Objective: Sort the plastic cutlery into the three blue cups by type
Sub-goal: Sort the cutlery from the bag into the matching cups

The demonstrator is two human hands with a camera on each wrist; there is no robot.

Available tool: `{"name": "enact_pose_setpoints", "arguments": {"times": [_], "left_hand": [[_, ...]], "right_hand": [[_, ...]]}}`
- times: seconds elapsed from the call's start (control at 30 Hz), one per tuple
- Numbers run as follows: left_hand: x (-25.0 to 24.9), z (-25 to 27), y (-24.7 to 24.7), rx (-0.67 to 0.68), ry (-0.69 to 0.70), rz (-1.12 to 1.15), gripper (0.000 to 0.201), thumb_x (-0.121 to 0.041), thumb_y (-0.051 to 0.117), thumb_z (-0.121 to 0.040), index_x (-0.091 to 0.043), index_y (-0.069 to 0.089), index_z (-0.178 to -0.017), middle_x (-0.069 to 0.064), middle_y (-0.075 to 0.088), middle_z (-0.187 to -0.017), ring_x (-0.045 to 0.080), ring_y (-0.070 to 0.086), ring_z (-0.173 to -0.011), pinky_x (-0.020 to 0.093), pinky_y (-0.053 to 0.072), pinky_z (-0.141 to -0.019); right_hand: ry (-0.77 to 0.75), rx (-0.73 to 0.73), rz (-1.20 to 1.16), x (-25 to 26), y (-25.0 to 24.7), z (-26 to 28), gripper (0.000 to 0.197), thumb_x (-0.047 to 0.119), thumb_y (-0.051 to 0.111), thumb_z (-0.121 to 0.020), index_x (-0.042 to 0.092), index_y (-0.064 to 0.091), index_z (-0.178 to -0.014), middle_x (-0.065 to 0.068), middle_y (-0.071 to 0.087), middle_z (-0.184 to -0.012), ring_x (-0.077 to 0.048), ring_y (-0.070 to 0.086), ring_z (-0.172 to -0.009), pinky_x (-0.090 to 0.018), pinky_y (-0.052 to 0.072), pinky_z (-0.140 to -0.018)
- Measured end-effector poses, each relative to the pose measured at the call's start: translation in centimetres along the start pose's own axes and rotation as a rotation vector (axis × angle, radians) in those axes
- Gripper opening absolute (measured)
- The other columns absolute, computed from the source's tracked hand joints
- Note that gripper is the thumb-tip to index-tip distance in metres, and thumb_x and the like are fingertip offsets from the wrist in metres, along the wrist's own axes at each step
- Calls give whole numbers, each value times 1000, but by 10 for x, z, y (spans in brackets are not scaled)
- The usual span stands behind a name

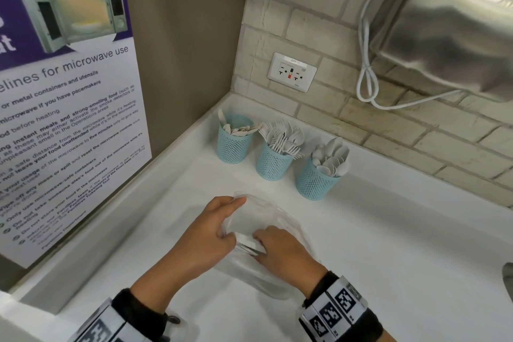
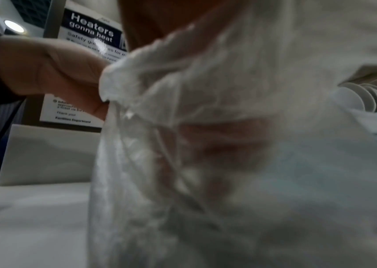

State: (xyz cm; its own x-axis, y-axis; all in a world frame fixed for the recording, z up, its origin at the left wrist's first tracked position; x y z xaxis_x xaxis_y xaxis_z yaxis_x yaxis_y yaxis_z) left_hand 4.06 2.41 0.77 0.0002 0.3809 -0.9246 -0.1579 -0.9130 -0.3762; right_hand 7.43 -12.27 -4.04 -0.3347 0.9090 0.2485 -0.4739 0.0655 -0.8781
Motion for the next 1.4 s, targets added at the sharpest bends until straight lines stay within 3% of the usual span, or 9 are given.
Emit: {"name": "enact_pose_setpoints", "arguments": {"times": [0.23,0.4,0.53,0.6,0.8,1.07,1.17,1.3,1.4], "left_hand": [[4,1,-2,18,-27,24,66,4,53,-86,-34,40,-139,-18,38,-133,15,51,-95,3,40,-79],[9,1,-2,25,-63,6,65,1,54,-87,-34,40,-140,-20,37,-132,28,55,-108,3,39,-81],[9,2,-2,24,-68,-11,64,0,54,-87,-34,40,-139,-27,37,-127,27,54,-110,6,41,-80],[8,2,-2,42,-69,-36,63,-2,55,-87,-35,40,-139,-29,37,-127,23,55,-109,7,41,-81],[8,2,-2,80,-95,-123,57,-22,61,-89,-34,39,-141,-18,36,-139,-1,34,-131,12,26,-103],[0,2,-8,-45,-107,-187,44,-35,68,-83,-36,54,-125,-11,34,-127,15,40,-123,21,37,-100],[-4,4,-7,-28,-96,-137,44,-31,67,-85,-30,54,-128,-12,36,-128,7,50,-112,9,39,-88],[-5,5,-8,-31,-94,-70,45,-27,66,-86,-26,54,-130,-13,39,-128,6,55,-110,23,44,-99],[-5,5,-9,-36,-84,-85,45,-27,64,-88,-25,53,-131,-15,39,-129,5,54,-111,16,42,-95]], "right_hand": [[-42,-138,16,5,-7,2,25,30,51,-95,16,57,-115,-6,55,-114,-25,48,-109,-28,34,-83],[-69,-261,-14,6,-28,13,16,25,45,-98,12,54,-100,-7,61,-105,-25,54,-100,-30,36,-83],[-50,-339,-276,1,-48,27,9,18,48,-97,10,53,-96,-2,66,-100,-20,60,-92,-29,44,-78],[-51,-362,-462,0,-59,35,10,13,49,-97,12,58,-101,7,69,-99,-7,61,-89,-18,45,-79],[-85,-466,-870,4,-86,55,28,2,51,-95,26,60,-105,7,72,-94,7,62,-88,-7,43,-77],[-55,-447,-748,6,-83,55,23,9,48,-97,23,56,-114,11,71,-98,10,60,-89,-5,42,-76],[-38,-407,-593,6,-74,51,20,13,47,-98,21,54,-115,13,69,-102,3,61,-94,-8,44,-77],[-60,-358,-390,10,-66,48,21,14,41,-99,17,51,-117,12,65,-112,-7,60,-96,-18,43,-78],[-66,-315,-326,12,-64,48,25,14,39,-99,17,48,-122,10,65,-116,-10,60,-98,-20,43,-77]]}}
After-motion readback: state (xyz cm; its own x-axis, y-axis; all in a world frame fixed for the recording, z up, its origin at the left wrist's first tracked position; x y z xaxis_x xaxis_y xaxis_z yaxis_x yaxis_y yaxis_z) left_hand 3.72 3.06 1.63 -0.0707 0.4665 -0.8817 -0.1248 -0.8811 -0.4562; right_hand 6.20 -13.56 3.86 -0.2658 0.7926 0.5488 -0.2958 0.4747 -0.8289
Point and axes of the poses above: each hand's wrist, its own z-axis away from the middle knuckle, its own y-axis out of the palm, x = y × z, the point moved 6 cm from there along -z, towards the middle knuckle
